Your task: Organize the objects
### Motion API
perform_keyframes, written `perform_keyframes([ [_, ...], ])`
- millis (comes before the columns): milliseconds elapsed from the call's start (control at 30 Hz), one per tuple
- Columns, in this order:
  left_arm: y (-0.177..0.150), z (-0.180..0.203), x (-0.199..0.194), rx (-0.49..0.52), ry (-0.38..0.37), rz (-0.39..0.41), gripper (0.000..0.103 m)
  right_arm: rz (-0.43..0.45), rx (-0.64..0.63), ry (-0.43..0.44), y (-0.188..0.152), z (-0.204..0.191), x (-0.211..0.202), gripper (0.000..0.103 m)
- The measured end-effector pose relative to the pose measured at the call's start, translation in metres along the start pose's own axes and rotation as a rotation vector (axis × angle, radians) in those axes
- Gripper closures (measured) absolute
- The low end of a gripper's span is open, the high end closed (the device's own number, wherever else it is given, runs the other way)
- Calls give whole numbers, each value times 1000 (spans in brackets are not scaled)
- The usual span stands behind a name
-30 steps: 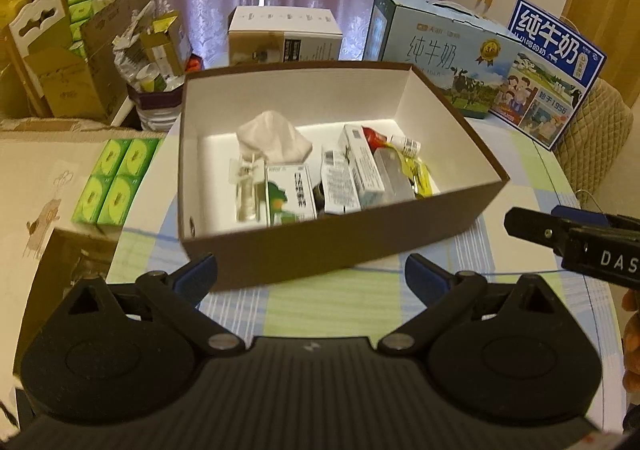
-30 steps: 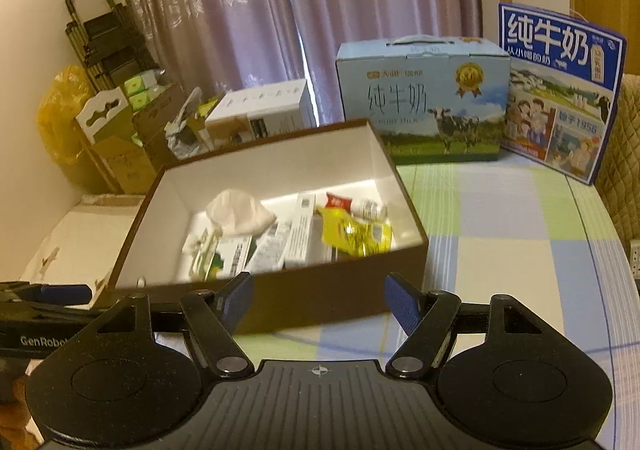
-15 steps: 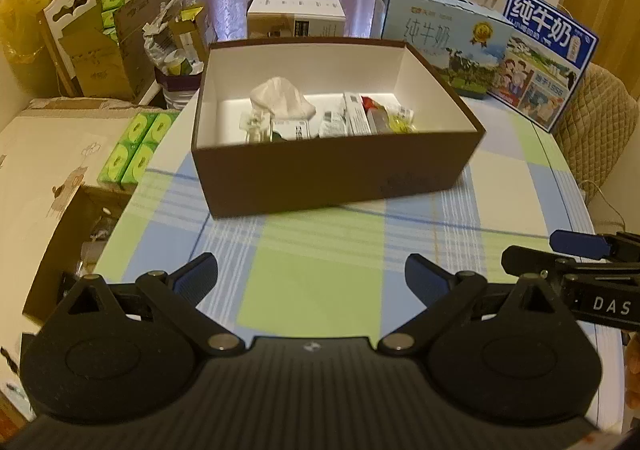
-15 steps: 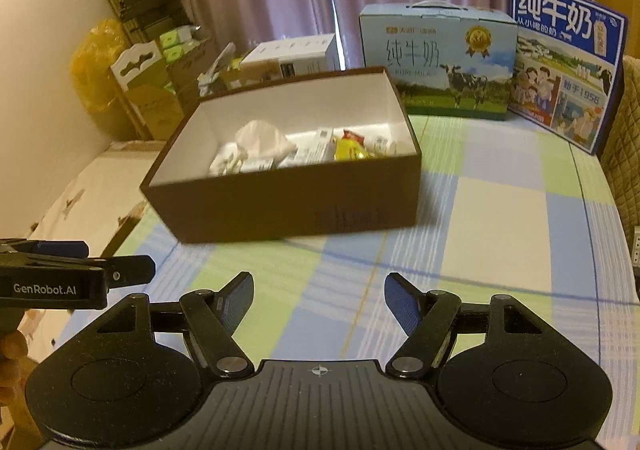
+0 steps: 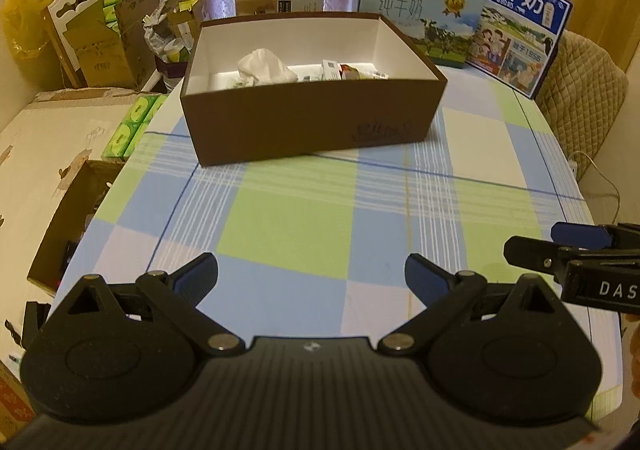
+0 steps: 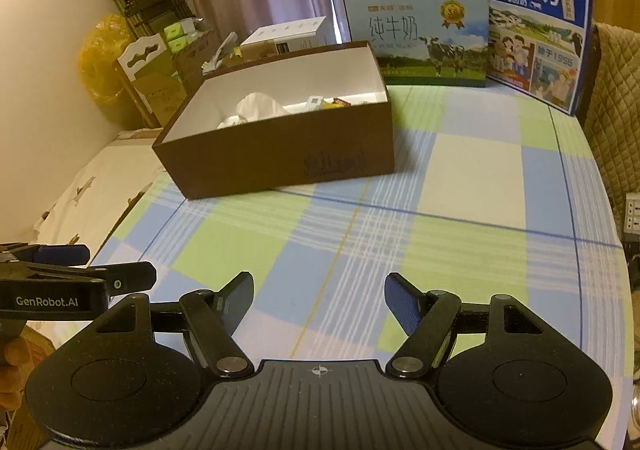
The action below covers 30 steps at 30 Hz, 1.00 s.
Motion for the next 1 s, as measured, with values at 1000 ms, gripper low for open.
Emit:
perform_keyframes([
  [1000,-58,9,-33,-45,42,-11,4,-38,-28,46,-51,-7,-23,33],
])
Point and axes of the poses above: each gripper's, at about its wrist camera, not at the fingertips, and x roughly the way its jaws point, z to its right, y to its top, the point moved 9 cm from there along x, roughly the way its jaws point, and after that the axes turned 2 degrees about -y, right-handed, at the moved point
